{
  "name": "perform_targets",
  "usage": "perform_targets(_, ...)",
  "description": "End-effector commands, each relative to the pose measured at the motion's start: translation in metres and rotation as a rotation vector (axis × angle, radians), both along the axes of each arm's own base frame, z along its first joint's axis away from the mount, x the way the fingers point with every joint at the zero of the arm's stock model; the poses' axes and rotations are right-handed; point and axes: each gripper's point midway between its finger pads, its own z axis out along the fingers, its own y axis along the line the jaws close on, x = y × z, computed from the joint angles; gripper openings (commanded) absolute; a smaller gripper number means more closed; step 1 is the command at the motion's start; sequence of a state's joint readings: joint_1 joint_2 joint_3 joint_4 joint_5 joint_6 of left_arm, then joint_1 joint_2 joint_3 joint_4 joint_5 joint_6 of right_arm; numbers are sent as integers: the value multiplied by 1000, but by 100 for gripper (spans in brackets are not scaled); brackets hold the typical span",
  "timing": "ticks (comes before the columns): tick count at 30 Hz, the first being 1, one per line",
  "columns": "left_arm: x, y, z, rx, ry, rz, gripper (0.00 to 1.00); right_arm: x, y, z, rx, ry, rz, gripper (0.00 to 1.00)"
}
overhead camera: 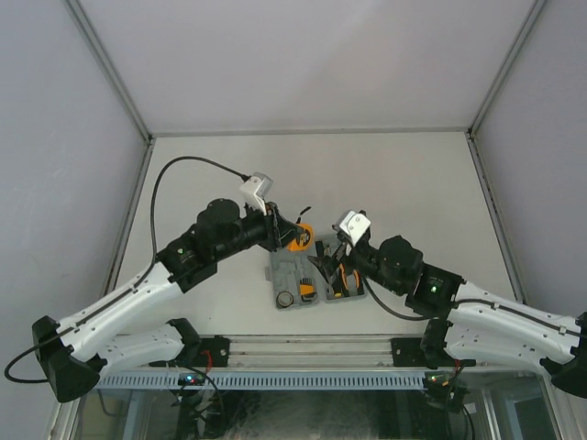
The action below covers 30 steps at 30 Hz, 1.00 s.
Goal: Sort the tools into containers
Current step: Pick up the engineering item from the center of the board, then place the engineering item in the storage box.
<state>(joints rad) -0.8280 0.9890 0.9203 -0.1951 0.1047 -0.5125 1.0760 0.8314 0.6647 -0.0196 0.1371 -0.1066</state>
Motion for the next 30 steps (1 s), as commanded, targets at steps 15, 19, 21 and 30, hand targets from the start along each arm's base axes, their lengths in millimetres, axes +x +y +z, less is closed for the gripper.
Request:
perform_targets(15, 13, 17, 25, -124, -37, 148, 0, 25, 27, 62, 511, 491, -355, 88)
perform_targets(19, 13, 20, 29, -139, -36, 160, 0, 23, 37, 52, 494, 518, -348, 85)
perform_targets(21, 12, 20, 30, -144, -34, 160, 0, 23, 41, 50, 492, 525, -337, 84)
perform_targets(30, 9, 14, 33, -148, -29, 125, 0, 25, 51, 50, 491, 511, -312, 82)
